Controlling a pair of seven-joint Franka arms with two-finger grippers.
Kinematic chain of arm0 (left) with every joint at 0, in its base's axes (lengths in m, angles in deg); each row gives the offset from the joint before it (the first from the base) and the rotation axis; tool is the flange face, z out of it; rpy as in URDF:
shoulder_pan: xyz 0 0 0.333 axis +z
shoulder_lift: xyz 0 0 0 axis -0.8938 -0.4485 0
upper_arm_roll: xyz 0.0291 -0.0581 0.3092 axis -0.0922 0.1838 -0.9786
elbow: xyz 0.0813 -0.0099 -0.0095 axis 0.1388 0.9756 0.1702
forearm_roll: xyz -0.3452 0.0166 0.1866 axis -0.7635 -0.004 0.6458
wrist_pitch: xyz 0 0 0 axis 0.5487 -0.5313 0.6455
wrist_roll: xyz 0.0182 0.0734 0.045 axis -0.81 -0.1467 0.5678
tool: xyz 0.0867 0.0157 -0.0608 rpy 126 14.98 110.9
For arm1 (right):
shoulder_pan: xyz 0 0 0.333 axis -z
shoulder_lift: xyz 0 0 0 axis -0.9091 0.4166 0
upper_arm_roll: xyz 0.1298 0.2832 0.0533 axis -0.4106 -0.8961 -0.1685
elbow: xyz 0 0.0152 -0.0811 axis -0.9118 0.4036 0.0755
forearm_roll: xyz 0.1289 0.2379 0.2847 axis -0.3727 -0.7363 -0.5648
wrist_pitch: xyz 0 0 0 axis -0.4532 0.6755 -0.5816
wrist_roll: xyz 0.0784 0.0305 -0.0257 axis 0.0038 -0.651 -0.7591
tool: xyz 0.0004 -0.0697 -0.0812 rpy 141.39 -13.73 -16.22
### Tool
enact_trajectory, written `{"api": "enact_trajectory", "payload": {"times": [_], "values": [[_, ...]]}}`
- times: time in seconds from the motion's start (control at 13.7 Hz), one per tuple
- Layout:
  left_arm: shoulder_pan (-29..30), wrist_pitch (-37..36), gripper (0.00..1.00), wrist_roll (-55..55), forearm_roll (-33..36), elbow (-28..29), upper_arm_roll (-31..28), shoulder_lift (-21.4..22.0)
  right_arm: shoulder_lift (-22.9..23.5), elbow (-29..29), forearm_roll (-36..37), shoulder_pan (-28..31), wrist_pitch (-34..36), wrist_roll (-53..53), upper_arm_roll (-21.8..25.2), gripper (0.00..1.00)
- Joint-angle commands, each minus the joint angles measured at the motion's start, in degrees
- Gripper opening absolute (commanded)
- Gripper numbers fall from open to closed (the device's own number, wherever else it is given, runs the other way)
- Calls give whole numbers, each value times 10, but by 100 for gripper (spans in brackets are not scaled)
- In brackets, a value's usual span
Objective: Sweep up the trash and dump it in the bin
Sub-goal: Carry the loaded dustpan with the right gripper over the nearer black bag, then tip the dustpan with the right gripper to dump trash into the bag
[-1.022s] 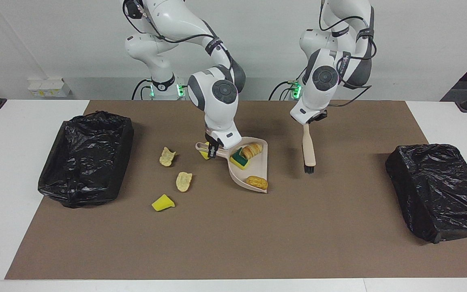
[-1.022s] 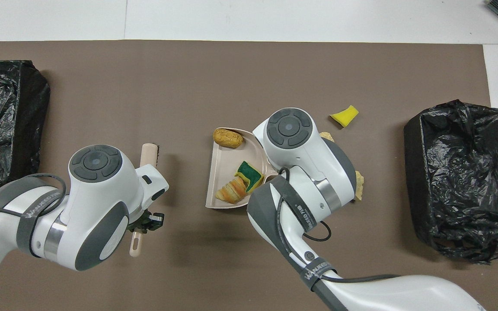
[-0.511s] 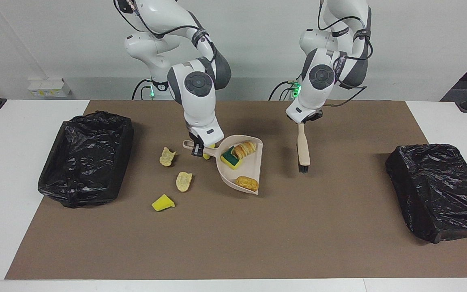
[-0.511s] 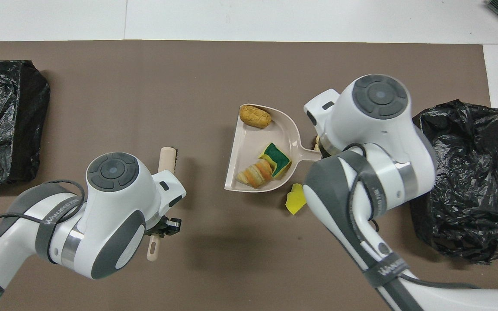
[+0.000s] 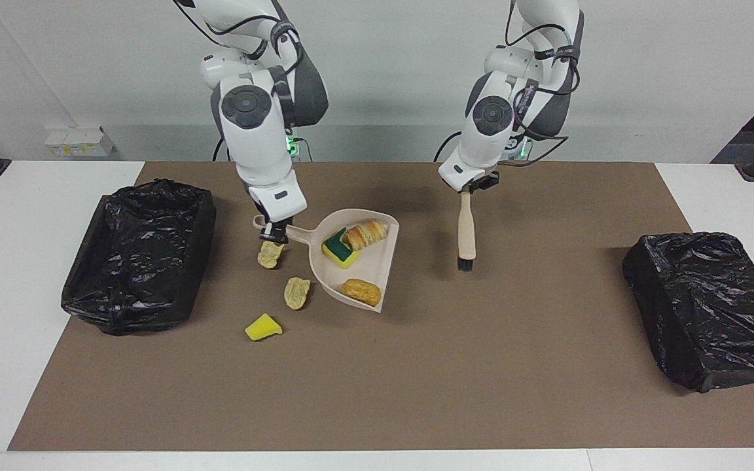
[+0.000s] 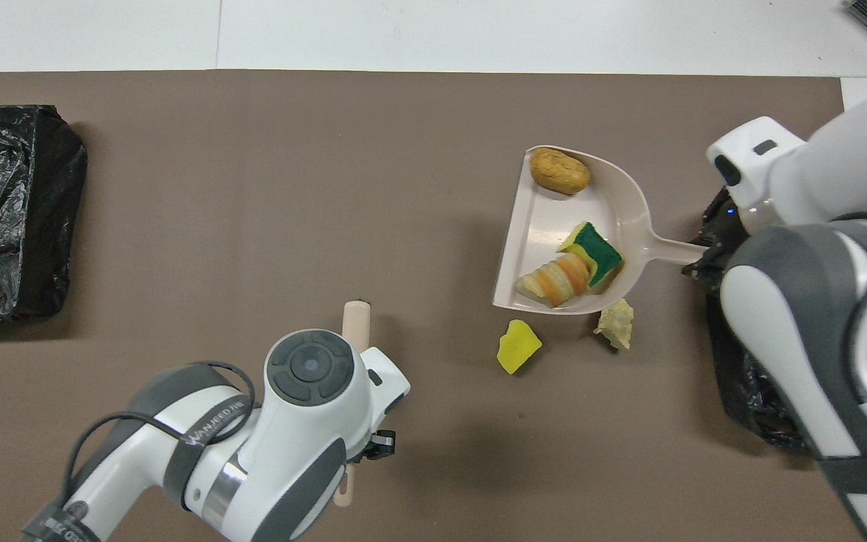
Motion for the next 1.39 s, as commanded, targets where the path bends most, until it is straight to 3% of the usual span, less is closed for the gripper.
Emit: {"api": "enact_trajectory", "payload": {"times": [0.0,0.29,0.58,0.73,0.95,1.24,1.31], "values": [[-54,35,0,66,-51,55,-9,30,-23,11,-3,80,27,-96,-5,0],[-99,92,0,77,-74,79,-9,29,-24,9,48,201,-3,-231,-3,0],[-137,103,0,109,-95,116,-8,49,-13,2,148,258,-121,-280,-2,0],[-162,137,0,128,-97,134,-9,50,7,7,214,262,-173,-267,-3,0],[-160,142,0,121,-97,140,-10,47,-4,38,345,239,-182,-236,-4,0],[-160,144,0,120,-97,141,-10,44,-24,75,381,223,-185,-237,-5,0],[-160,143,15,120,-97,141,-10,44,-28,80,382,219,-183,-241,-5,0]]}}
